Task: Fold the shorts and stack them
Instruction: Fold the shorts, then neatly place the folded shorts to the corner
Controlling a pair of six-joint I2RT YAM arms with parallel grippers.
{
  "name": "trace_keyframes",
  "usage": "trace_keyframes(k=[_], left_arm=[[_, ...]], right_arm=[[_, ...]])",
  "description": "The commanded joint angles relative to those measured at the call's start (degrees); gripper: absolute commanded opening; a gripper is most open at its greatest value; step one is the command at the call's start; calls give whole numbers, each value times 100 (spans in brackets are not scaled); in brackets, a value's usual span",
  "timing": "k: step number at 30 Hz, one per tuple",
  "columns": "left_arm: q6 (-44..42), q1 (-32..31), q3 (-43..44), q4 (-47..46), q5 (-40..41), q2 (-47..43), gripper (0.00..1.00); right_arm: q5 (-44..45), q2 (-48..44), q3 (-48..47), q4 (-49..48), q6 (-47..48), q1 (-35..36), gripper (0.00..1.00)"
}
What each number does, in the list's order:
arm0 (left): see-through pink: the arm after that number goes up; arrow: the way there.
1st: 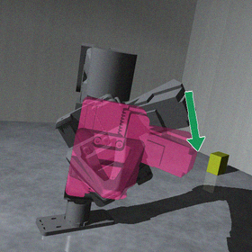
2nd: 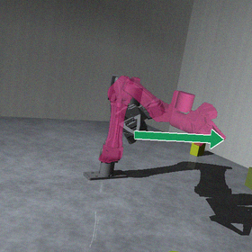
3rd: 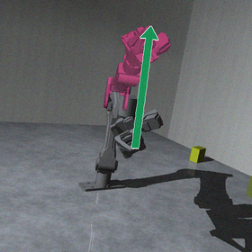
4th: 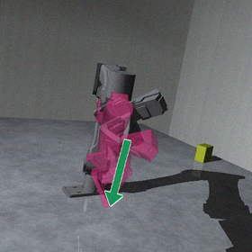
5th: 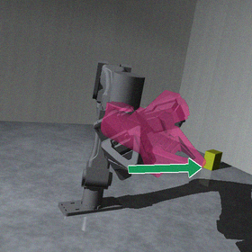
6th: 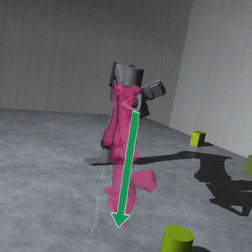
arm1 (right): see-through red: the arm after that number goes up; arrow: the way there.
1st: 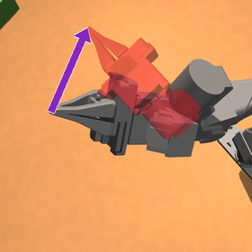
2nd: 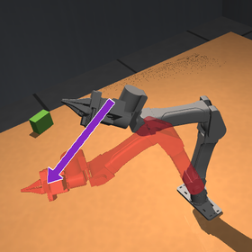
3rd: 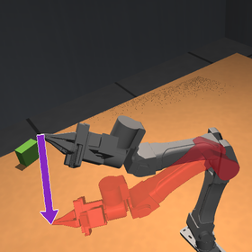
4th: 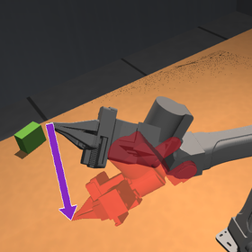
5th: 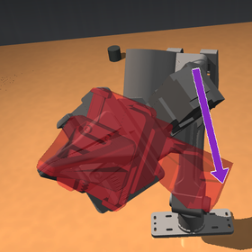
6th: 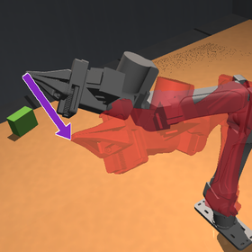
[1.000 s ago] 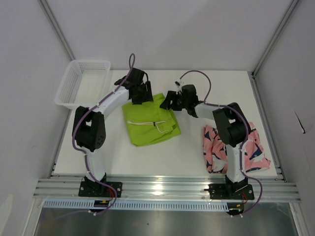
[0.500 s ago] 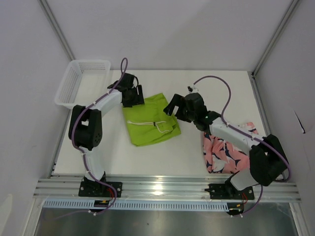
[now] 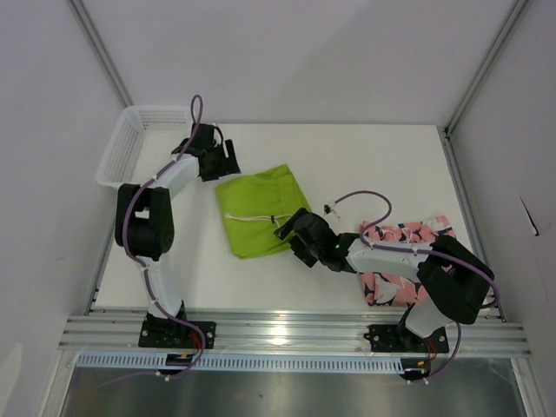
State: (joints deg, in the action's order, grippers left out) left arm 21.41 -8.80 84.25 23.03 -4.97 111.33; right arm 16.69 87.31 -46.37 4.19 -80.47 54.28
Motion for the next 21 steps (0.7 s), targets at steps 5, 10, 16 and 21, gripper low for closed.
trace_keyframes(k=[5,10,16,21], left_arm=[[12,115,83,-395,-179,135,80],[144,115,-127,-413,-109,-32,79],[285,115,-312,-290,83,-226,79],[373,115,-628,-457,84,-506,79]], right_arm=[[256,787,-144,-1095,-980,135,98],[221,1173,-197,-1394,-1155,170,97],[335,1578,-451,-1394,-1270,153,85],[283,1518,-207,-1717,-930,-101,36]])
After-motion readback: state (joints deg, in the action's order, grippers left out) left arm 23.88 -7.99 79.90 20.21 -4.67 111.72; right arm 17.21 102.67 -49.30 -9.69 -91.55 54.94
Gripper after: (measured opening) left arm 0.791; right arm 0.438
